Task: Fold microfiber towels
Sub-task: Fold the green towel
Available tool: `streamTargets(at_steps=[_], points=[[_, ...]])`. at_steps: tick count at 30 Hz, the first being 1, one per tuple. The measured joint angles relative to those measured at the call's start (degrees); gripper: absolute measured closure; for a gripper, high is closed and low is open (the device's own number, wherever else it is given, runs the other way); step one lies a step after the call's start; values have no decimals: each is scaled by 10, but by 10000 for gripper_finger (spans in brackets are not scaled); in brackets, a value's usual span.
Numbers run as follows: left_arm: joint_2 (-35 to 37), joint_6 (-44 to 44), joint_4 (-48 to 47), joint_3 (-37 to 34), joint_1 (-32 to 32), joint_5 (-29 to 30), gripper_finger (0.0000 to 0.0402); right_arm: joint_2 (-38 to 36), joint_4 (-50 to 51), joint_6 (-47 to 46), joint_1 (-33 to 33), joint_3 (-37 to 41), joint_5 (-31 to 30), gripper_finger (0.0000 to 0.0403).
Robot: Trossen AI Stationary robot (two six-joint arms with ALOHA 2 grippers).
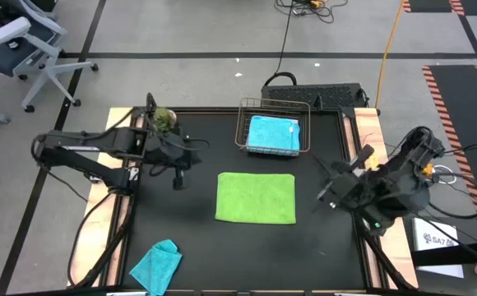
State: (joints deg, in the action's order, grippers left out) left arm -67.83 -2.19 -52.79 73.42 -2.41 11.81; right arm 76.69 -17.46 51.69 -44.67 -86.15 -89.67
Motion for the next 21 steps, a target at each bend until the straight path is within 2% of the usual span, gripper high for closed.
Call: streamTargets(at_steps=[3,7,10,12,14,16,17,19,21], points=[[33,-19,118,-88,21,-66,400,20,15,-14,-14,-26,2,403],[81,-32,248,-160,42,-91,400,35,7,-2,-12,-26,31,403],[125,-25,297,-178,50,-93,400,32,14,-25,-4,-26,119,403],[148,-26,291,-180,50,-88,400,16,51,-75,0,-26,175,403],[164,-29,278,-181,45,-85,401,-9,152,-187,22,-26,271,403],[178,-29,264,-181,35,-77,401,-24,252,-326,76,-27,422,403],[182,-31,256,-181,31,-68,401,-24,286,-380,109,-27,470,403],[186,-37,240,-180,22,-50,401,-13,350,-454,174,-27,542,403],[186,-44,224,-181,14,-41,401,4,412,-512,238,-29,648,403]])
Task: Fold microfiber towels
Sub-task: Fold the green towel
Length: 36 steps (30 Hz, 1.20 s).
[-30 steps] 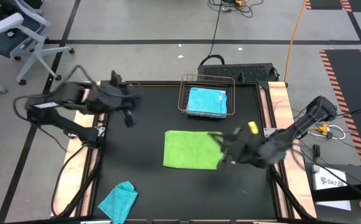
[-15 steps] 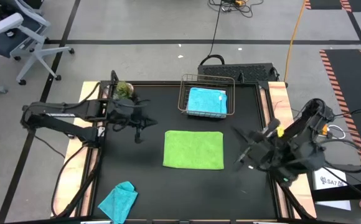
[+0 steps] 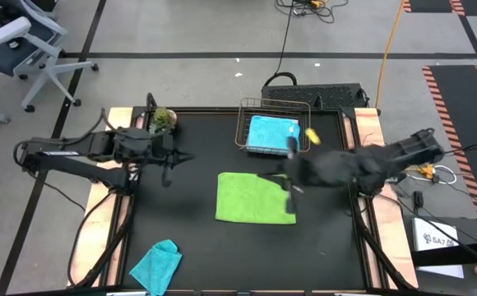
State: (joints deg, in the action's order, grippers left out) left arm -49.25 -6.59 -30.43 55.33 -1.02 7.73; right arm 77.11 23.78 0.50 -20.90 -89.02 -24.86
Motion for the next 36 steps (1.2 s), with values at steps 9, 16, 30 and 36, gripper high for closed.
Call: streamTargets(at_steps=[9,16,30,36], points=[[-36,-52,-36,0,-27,32,401,143,408,-120,96,-140,103,403],[-153,-96,-45,0,-54,48,401,220,609,-225,68,-123,145,403],[-395,-119,7,0,-184,27,401,165,381,-477,-82,79,163,403],[-444,-35,6,9,-248,85,400,167,357,-401,-101,117,200,402]])
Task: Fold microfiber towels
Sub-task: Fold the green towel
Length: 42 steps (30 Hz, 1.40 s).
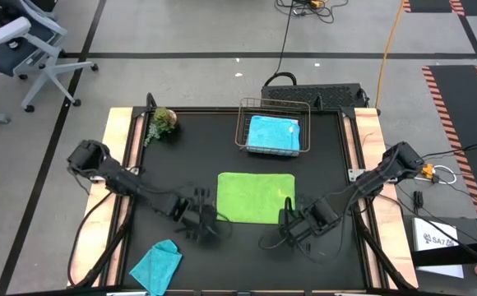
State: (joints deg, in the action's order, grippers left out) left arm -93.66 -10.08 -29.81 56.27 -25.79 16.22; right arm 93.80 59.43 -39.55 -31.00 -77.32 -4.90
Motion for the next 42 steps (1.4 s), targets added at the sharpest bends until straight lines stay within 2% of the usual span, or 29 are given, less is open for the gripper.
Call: streamTargets(at_steps=[7,10,14,19,29,35,42], points=[[-29,90,20,10,-34,-1,356,0,-62,33,4,29,77,363],[-28,105,35,10,-40,28,332,0,-76,61,2,44,107,333],[-28,117,37,10,-39,95,311,0,-100,92,1,82,79,297],[-28,141,40,10,-36,100,303,0,-170,98,2,147,60,270],[-28,142,52,10,-36,93,302,0,-193,126,20,182,45,265],[-70,143,65,9,-36,68,302,-2,-194,119,37,182,34,265],[-104,138,65,9,-23,94,302,-12,-194,95,43,182,36,265]])
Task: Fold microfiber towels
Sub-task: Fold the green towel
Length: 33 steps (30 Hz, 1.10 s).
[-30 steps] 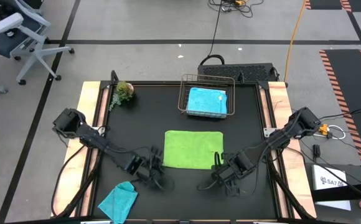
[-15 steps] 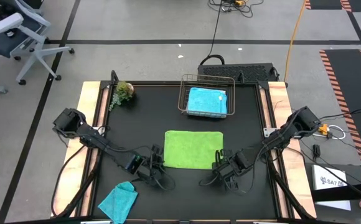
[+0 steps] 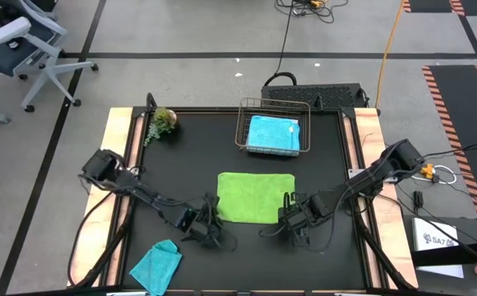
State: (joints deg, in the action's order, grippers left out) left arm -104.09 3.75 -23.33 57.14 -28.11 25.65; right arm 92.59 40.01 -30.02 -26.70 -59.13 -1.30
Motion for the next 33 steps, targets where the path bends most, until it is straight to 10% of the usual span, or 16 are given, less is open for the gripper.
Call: streamTargets(at_steps=[33], points=[[21,-129,-130,89,22,-26,399,-85,10,-76,38,0,-103,266]])
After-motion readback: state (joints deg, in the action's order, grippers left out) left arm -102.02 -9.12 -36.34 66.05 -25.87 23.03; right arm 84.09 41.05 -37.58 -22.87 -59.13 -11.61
